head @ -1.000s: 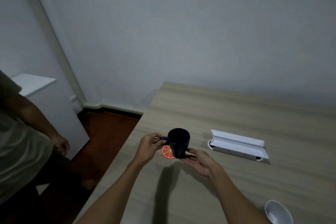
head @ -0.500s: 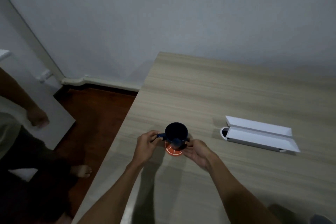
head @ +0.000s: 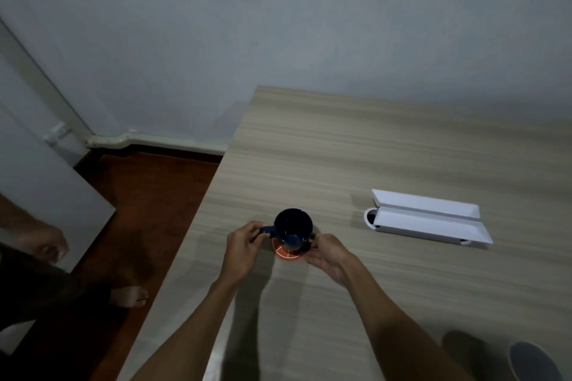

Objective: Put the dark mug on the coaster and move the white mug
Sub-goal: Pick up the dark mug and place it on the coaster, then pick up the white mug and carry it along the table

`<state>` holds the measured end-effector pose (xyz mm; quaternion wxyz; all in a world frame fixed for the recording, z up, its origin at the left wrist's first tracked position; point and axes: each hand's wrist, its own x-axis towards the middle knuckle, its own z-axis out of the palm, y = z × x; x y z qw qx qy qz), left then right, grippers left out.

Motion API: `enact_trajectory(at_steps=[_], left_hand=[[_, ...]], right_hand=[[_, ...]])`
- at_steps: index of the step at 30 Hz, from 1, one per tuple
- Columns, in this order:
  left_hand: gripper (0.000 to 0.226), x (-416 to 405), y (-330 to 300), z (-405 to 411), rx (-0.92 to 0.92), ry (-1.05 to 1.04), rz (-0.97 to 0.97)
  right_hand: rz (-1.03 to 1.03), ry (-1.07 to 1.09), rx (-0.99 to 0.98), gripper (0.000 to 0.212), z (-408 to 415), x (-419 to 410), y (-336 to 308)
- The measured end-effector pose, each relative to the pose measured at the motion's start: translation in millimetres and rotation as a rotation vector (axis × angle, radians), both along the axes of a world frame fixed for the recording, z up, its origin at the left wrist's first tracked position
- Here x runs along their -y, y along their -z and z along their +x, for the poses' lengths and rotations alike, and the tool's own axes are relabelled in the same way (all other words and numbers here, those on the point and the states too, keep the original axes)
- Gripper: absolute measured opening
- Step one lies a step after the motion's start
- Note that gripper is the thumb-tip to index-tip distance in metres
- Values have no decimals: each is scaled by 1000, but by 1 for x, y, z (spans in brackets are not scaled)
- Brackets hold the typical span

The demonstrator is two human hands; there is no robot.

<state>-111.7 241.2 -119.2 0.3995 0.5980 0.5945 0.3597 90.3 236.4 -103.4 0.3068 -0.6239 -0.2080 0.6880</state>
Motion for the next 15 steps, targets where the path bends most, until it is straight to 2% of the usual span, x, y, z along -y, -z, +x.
enact_trajectory(at_steps=[4, 6, 8, 12, 15], left_hand=[[25, 7, -2, -2, -22, 22, -11], [44, 13, -8, -8, -68, 63, -58], [58, 23, -17, -15, -177, 64, -15], [40, 48, -60, -8, -293, -25, 290], [33, 74, -93, 30, -302, 55, 476]], right_hand=[[20, 27, 18, 31, 10, 8, -1], [19, 45, 20, 40, 21, 18, -3], [22, 60, 17, 48, 38, 37, -14], [54, 75, 50, 44, 76, 80, -55], [106, 135, 41, 42, 105, 125, -84]])
